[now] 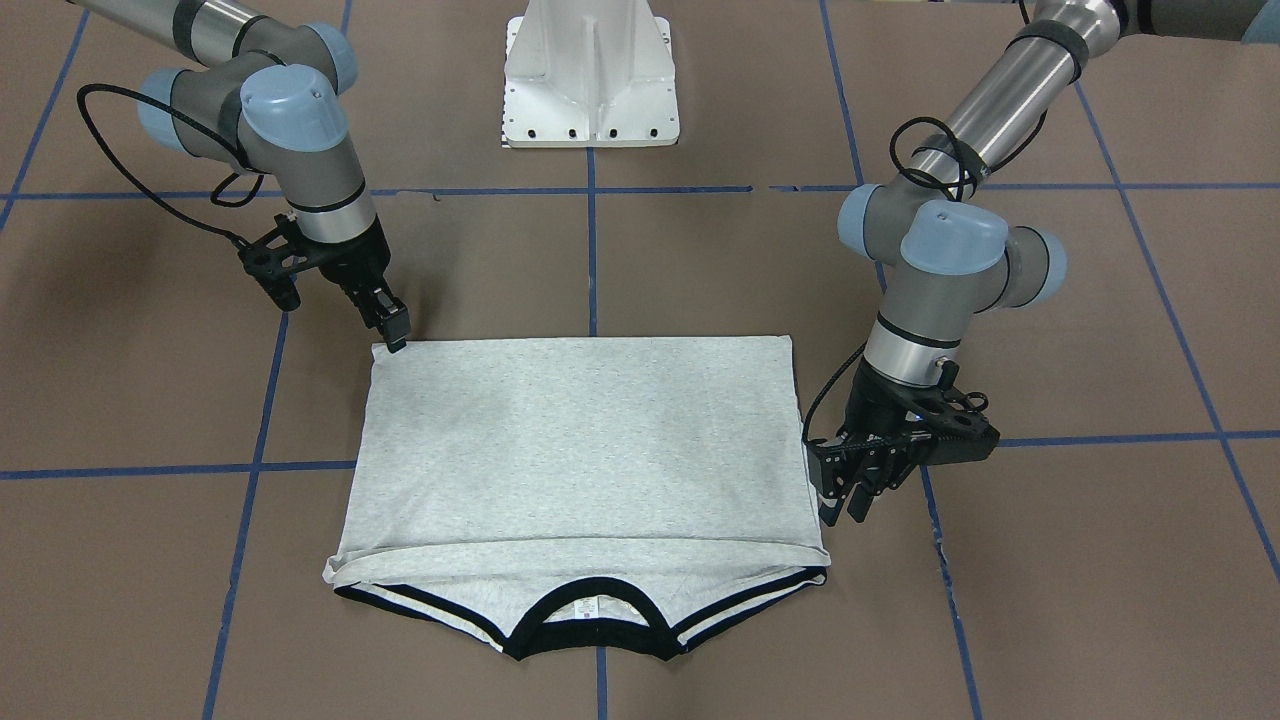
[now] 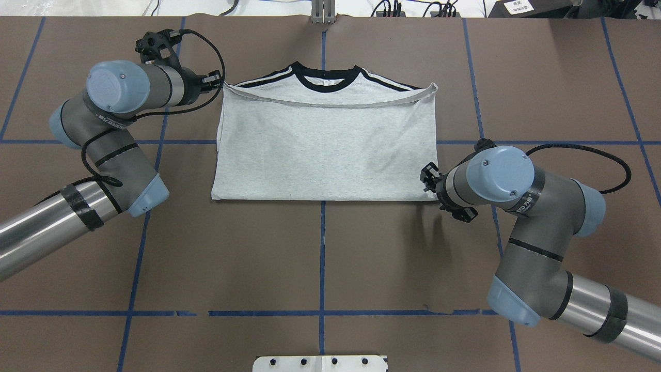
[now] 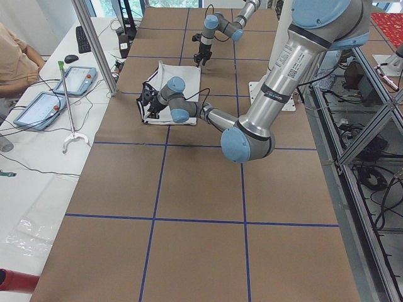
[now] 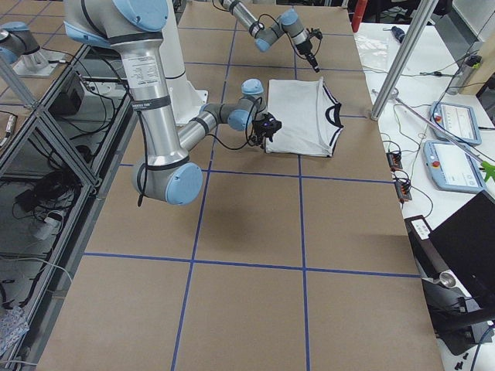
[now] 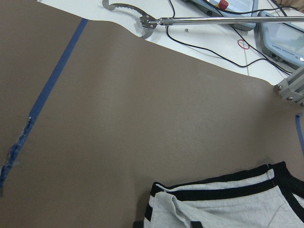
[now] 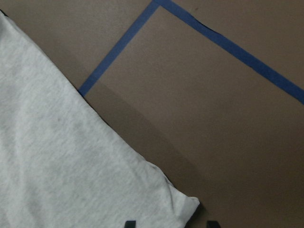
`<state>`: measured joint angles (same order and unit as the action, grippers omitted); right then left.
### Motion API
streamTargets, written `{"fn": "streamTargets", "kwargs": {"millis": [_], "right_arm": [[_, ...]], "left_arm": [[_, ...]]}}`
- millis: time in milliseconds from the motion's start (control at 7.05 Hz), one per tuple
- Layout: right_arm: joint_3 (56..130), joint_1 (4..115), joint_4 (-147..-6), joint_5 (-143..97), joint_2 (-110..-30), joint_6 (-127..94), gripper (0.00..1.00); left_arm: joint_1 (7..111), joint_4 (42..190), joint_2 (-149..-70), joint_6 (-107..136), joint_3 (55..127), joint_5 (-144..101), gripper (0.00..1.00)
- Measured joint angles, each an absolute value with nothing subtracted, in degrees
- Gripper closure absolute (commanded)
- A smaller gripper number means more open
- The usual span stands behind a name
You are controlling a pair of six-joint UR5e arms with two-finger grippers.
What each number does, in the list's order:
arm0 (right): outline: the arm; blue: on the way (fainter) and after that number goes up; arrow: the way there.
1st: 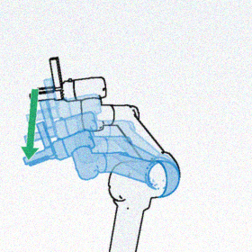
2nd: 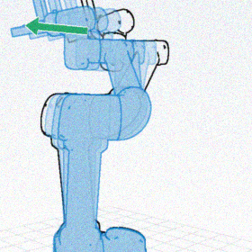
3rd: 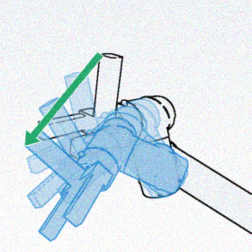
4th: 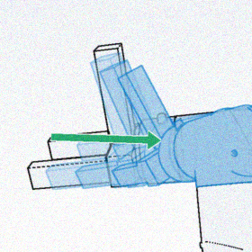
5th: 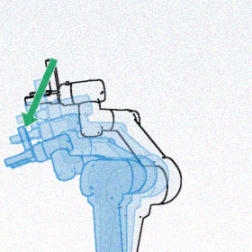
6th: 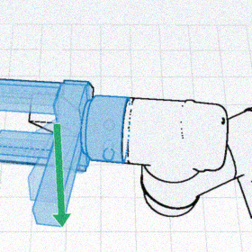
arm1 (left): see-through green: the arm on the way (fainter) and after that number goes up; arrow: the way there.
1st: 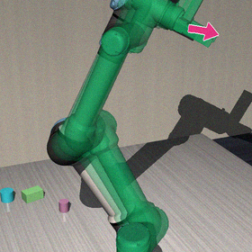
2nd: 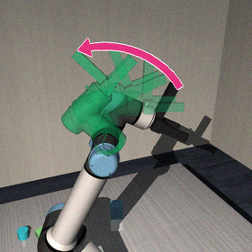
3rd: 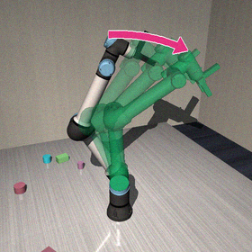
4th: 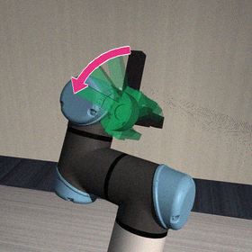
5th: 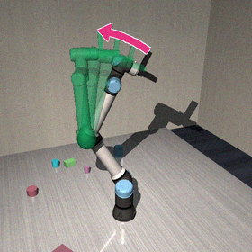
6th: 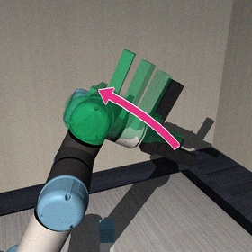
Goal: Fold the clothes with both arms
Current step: 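Move the right gripper to the folded shirt's near corner and grasp it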
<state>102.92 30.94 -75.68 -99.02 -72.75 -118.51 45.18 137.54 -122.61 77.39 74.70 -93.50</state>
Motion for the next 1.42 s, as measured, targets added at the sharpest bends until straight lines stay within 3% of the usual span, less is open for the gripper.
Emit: {"fn": "streamTargets", "kwargs": {"millis": [142,567,851,1418], "right_arm": [[102.13,30.62,-75.68,-99.02,-72.49,-118.48,0.42],[101.12,30.49,-75.67,-98.70,-72.17,-118.23,0.59],[101.01,30.68,-75.67,-98.17,-72.16,-118.08,1.00],[101.10,31.80,-75.65,-98.01,-72.05,-117.84,1.00]], "left_arm": [[45.18,137.49,-122.61,77.46,74.71,-93.46,0.56],[45.18,137.38,-122.61,77.60,74.91,-93.33,0.56],[45.18,137.30,-122.25,77.61,74.99,-93.26,0.56],[45.18,137.29,-122.05,77.61,75.14,-93.25,0.56]]}}
